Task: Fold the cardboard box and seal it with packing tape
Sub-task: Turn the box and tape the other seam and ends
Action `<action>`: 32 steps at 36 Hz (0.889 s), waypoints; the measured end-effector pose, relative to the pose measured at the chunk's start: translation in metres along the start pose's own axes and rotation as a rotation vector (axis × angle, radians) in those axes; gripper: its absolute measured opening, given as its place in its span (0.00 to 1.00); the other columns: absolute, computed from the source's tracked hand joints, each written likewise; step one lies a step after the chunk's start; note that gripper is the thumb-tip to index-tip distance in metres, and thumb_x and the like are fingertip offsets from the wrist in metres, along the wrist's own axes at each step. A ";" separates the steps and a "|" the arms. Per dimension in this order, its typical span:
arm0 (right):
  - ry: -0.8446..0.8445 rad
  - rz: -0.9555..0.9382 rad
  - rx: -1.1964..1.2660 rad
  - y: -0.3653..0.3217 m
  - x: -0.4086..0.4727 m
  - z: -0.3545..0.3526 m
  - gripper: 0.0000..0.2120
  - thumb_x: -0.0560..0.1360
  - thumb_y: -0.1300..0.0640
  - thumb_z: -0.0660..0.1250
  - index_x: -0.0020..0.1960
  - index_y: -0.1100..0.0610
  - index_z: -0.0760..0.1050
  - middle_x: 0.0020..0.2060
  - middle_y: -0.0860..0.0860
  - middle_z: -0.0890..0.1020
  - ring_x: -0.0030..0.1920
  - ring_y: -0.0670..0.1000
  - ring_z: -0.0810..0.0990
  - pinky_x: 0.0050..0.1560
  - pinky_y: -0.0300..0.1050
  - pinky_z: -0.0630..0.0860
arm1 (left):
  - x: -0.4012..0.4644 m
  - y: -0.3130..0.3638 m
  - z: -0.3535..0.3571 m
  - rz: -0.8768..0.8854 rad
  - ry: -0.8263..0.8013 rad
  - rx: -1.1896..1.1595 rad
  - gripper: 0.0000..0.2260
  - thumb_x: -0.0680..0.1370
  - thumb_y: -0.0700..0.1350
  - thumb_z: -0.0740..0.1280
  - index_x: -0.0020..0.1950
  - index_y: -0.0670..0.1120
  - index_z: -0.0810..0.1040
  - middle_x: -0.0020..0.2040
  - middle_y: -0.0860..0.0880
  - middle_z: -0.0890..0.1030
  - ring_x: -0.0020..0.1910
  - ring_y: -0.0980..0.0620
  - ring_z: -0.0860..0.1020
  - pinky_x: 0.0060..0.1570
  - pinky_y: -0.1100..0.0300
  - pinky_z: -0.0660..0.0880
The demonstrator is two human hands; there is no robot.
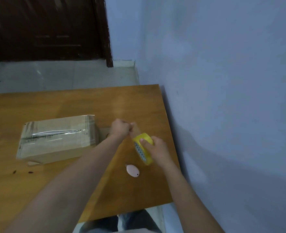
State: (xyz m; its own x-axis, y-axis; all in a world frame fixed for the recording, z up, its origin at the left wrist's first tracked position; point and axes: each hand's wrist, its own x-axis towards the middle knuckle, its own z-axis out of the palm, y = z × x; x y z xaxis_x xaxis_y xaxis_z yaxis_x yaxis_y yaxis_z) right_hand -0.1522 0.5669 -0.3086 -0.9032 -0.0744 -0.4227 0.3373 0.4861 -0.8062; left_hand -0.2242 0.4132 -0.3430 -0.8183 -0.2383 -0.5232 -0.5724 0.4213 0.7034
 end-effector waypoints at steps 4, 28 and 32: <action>0.052 0.064 -0.067 0.005 0.007 0.009 0.15 0.76 0.46 0.65 0.33 0.51 0.70 0.32 0.49 0.77 0.37 0.52 0.76 0.33 0.43 0.66 | 0.013 -0.007 0.011 0.078 -0.003 0.213 0.14 0.76 0.49 0.68 0.31 0.47 0.79 0.31 0.46 0.80 0.31 0.47 0.76 0.29 0.57 0.69; -0.016 0.187 -0.140 0.016 0.046 0.024 0.17 0.76 0.46 0.65 0.31 0.51 0.69 0.28 0.47 0.73 0.32 0.48 0.73 0.30 0.41 0.64 | 0.059 -0.075 0.039 0.314 0.251 0.504 0.31 0.76 0.61 0.61 0.76 0.53 0.58 0.76 0.54 0.62 0.76 0.52 0.52 0.73 0.48 0.44; -0.015 0.185 -0.133 0.017 0.047 0.024 0.17 0.75 0.46 0.65 0.31 0.51 0.69 0.29 0.47 0.73 0.33 0.50 0.73 0.30 0.42 0.63 | 0.054 -0.061 0.045 0.242 0.375 0.423 0.32 0.75 0.54 0.66 0.75 0.46 0.59 0.74 0.50 0.65 0.74 0.50 0.58 0.71 0.45 0.46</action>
State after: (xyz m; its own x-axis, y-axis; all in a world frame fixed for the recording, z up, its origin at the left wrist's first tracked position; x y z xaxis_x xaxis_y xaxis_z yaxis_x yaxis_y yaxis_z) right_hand -0.1831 0.5510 -0.3518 -0.8251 0.0143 -0.5649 0.4577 0.6031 -0.6533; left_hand -0.2308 0.4141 -0.4354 -0.9293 -0.3515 -0.1135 -0.3602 0.7945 0.4889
